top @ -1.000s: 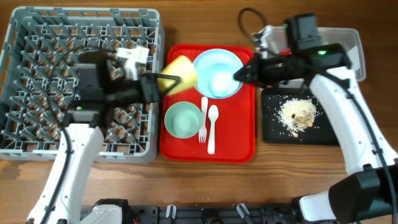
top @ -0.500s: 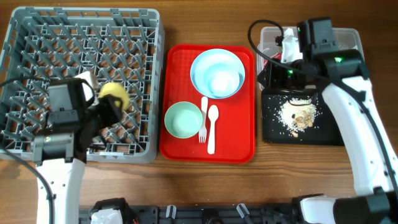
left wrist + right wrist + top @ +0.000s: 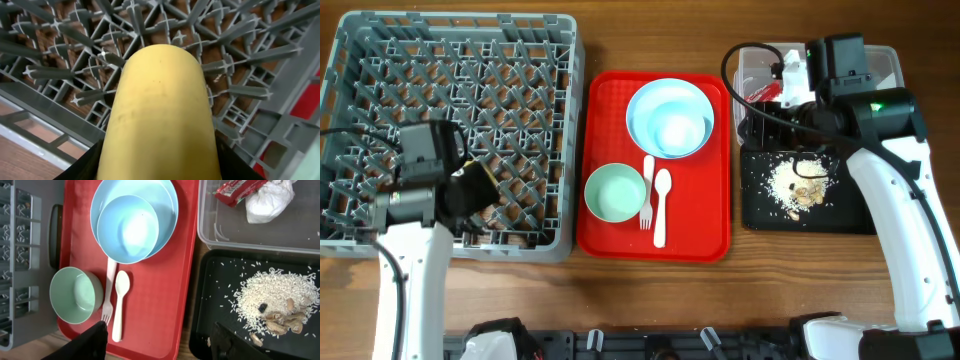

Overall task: Sort waste into correct bins and load items into the dishwasher rack
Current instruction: 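Place the yellow cup into the rack with the left gripper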

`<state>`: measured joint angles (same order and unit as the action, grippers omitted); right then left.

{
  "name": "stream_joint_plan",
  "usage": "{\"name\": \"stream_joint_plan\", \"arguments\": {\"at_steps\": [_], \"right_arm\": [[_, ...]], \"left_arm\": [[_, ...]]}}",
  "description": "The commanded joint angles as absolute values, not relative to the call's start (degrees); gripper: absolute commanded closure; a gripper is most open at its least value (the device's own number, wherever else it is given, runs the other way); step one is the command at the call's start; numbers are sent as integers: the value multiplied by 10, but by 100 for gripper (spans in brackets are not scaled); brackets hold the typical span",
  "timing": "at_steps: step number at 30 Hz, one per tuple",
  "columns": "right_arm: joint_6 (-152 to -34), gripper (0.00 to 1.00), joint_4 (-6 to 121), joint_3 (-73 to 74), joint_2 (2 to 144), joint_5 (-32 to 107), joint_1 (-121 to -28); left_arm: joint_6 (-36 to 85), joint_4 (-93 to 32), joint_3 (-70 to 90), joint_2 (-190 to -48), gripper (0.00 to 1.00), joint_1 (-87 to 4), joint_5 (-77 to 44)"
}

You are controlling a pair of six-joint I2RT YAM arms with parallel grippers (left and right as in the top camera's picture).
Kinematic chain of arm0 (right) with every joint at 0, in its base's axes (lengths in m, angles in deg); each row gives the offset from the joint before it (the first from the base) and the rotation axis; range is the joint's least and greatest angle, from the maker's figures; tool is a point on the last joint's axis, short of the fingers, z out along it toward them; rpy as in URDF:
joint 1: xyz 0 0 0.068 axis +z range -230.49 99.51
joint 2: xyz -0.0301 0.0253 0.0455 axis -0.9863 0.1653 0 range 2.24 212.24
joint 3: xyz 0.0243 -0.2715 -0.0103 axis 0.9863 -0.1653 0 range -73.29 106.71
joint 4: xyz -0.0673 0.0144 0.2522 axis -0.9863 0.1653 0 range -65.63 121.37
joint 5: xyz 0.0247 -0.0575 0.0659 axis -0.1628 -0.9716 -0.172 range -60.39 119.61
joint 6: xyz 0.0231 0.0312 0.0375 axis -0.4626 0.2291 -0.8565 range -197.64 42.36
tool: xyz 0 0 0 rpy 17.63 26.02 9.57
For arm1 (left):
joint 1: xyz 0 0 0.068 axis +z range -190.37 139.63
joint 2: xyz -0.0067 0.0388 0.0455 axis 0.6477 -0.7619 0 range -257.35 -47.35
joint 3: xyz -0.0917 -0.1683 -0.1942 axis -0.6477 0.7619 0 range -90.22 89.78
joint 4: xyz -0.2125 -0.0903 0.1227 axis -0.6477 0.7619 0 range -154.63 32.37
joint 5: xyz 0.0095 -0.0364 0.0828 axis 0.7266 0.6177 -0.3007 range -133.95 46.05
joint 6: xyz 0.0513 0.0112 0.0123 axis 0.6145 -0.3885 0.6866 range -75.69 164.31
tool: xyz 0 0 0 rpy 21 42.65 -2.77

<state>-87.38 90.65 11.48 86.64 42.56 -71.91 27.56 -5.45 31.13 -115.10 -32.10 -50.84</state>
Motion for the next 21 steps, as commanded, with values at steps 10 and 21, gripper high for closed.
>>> {"name": "stream_joint_plan", "arguments": {"at_steps": [10,21], "right_arm": [[-867,34,914,117,862,414,-717],[-866,33,926,117,862,413,-717]], "left_arm": [[258,-92,300,-1267,0,-317,-526],[254,-96,226,-1212,0,-375,-359]]}}
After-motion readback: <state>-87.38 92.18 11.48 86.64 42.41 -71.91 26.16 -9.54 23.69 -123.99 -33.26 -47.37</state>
